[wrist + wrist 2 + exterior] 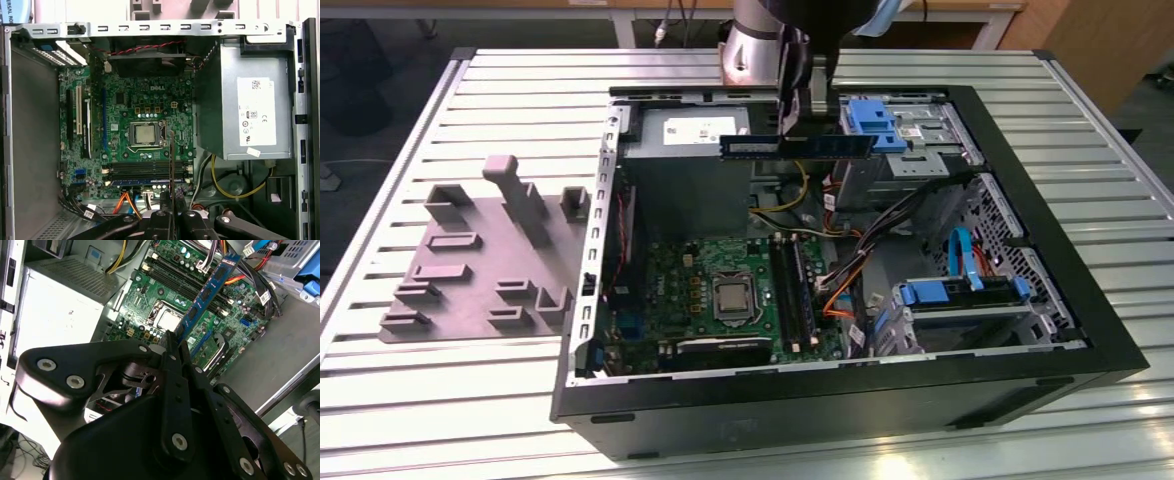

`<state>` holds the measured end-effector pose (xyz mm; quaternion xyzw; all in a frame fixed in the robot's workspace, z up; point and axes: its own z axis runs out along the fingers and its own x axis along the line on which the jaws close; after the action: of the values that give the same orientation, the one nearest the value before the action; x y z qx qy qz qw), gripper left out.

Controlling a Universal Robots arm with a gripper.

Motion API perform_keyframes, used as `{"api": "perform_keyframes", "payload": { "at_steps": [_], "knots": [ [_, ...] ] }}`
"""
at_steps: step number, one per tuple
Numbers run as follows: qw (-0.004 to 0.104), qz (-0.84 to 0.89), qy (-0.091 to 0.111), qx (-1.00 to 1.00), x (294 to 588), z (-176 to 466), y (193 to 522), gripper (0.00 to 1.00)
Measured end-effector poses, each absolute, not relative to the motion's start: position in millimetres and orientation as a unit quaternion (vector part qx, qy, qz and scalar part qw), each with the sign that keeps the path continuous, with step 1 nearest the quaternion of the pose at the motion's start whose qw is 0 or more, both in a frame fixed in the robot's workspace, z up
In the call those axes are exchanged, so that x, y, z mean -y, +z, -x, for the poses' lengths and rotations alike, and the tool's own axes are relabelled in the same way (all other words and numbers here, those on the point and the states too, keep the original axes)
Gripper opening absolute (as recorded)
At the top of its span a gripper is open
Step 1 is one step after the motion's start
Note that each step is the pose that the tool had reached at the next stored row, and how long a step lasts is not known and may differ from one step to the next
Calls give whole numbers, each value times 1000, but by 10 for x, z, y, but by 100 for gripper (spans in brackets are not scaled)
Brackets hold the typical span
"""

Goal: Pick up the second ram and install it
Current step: 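Insert the second ram into the second slot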

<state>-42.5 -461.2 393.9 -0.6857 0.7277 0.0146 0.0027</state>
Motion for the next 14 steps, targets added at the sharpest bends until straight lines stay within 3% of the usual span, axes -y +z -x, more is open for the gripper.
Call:
{"api": "perform_keyframes", "payload": {
  "at_steps": [14],
  "knots": [
    [3, 614, 14, -789, 4612, 425, 3918, 14]
  ]
}}
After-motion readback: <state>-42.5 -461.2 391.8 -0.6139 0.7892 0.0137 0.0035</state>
